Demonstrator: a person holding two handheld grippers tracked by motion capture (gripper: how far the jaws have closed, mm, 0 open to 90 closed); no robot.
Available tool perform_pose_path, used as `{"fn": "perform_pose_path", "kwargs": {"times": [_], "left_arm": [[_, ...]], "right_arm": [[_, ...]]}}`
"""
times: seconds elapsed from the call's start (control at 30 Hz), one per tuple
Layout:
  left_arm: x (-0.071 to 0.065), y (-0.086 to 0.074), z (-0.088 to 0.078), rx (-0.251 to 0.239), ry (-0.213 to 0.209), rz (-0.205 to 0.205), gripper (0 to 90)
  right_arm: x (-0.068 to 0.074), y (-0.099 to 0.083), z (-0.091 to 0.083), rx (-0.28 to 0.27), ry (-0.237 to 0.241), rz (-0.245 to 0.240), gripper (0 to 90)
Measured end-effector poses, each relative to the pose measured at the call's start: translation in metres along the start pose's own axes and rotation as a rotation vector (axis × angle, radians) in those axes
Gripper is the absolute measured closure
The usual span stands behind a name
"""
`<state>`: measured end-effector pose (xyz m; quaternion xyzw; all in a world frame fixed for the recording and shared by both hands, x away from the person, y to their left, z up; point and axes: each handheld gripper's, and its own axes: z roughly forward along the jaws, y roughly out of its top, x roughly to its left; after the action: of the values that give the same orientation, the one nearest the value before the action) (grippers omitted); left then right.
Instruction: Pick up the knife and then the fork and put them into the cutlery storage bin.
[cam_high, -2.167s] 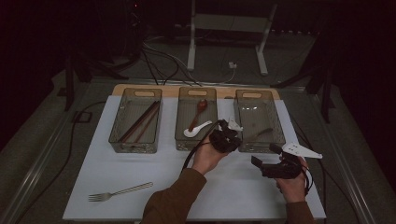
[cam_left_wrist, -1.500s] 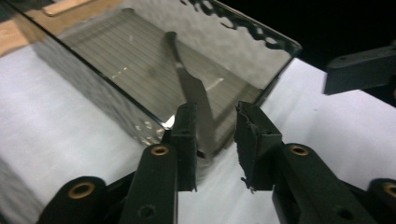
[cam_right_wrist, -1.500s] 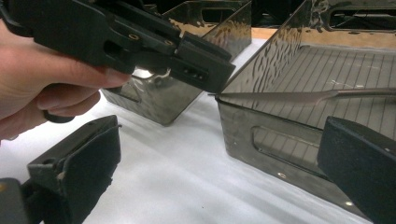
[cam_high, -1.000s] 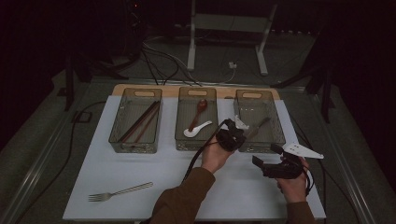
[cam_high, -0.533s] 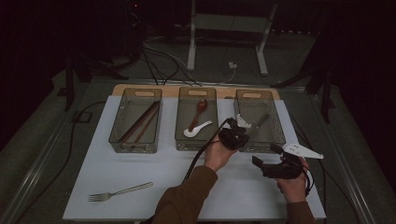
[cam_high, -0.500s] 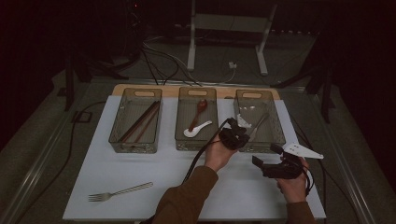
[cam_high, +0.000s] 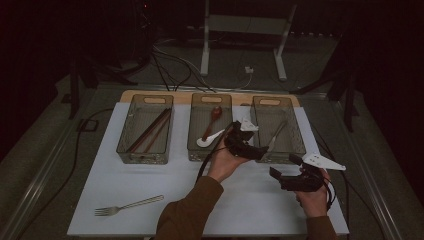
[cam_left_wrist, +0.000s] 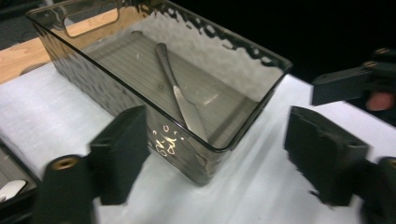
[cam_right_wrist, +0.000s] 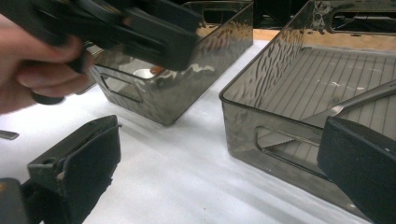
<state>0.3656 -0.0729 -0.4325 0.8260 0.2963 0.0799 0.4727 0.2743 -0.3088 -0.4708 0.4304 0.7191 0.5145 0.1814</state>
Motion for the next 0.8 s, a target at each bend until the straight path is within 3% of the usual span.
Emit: {"fn": "perform_pose_path", "kwargs": {"times": [0.23,0.67,0.8], "left_arm": [[0.008,-0.009,-0.03,-0.002,0.013,0.009,1.5],[0.021,-0.035,-0.091,-0.027,0.045,0.044,0.6],[0.026,-0.046,-0.109,-0.032,0.059,0.051,0.6]], "right_arm": [[0.001,0.0,-0.001,-0.01,0.0,-0.012,0.0],[0.005,-0.001,0.0,-0.013,-0.01,-0.078,0.0],[0.007,-0.001,0.0,-0.013,-0.008,-0.078,0.0]]}}
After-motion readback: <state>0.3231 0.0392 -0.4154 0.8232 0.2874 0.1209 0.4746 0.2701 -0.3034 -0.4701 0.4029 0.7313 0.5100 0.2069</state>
